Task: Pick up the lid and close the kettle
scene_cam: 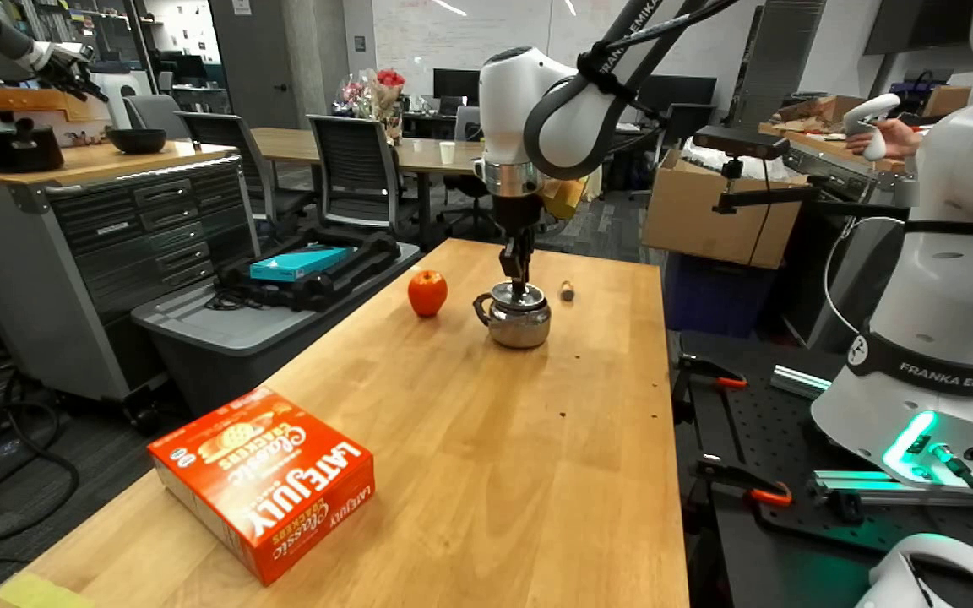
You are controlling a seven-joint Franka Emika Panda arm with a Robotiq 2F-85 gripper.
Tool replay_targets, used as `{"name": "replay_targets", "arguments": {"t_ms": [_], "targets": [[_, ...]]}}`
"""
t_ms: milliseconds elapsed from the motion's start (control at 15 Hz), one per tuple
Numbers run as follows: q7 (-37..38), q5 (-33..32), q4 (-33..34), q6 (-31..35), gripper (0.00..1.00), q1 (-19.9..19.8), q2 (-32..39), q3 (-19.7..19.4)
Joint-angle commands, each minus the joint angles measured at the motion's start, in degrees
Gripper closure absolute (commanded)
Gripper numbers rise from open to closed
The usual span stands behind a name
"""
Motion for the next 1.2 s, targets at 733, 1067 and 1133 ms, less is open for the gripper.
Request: {"name": "replay_targets", "arguments": {"t_ms": [733, 1067, 1133], "targets": [[1.1, -1.3, -1.7, 0.6, 0.78, 0.0, -0.8, -1.2], [1.2, -1.2, -1.9, 0.6, 0.26, 0.1, -0.9, -1.1], [1.1, -1.1, -1.9, 0.6, 0.17, 0.1, -1.2, -1.1]]}}
